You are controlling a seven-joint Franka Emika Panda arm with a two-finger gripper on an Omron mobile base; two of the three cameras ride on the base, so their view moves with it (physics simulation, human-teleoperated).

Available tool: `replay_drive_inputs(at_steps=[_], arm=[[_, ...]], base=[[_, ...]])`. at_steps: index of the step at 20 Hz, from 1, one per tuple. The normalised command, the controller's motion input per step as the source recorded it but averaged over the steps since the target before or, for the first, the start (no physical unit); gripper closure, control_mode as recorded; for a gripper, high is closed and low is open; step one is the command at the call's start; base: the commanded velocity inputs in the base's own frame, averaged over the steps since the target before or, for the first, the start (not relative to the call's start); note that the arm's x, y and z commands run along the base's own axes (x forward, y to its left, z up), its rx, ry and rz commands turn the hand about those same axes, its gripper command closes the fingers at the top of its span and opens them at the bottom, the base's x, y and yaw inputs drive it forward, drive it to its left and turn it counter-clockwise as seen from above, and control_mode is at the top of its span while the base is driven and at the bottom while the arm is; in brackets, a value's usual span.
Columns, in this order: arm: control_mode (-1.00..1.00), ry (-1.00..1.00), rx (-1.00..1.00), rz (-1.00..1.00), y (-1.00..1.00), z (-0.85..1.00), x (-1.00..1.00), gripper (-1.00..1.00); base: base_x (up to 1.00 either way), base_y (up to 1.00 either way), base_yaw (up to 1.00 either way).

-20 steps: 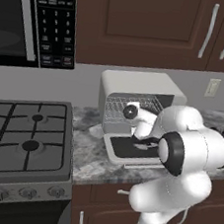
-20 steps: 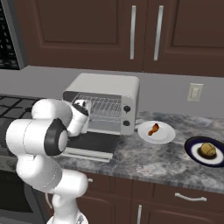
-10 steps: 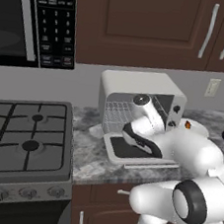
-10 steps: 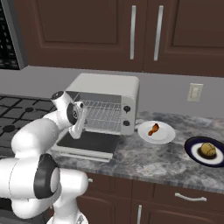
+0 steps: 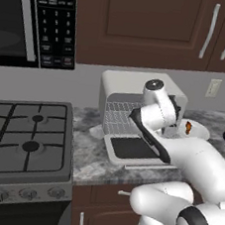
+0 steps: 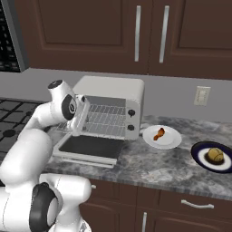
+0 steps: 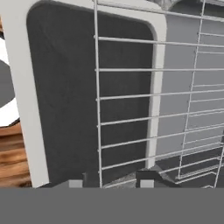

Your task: Open the toaster oven door. Place the bread on the bottom rack in the toaster oven and place the chicken drumstick on the top rack.

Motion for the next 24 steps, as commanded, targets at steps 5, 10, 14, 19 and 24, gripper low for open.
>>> replay_drive_inputs(at_steps=[5,10,14,19,24], arm=[[-1.00,-0.05,0.21,-0.05,-1.00,0.11,-0.23,-1.00],[-1.00,-0.11,0.03,-0.01,-0.10,0.04,-0.16,-1.00],[-1.00,0.00,0.08,-0.46,-0.32,0.14,0.01,-1.00],[-1.00,0.00,0.12,-0.69,-0.60,0.21,0.08,-1.00],[-1.00,0.00,0.22,-0.59,-0.75,0.14,0.30,-1.00]], base=[[0.00,0.00,0.00],[0.00,0.00,0.00],[0.00,0.00,0.00],[0.00,0.00,0.00],[0.00,0.00,0.00]])
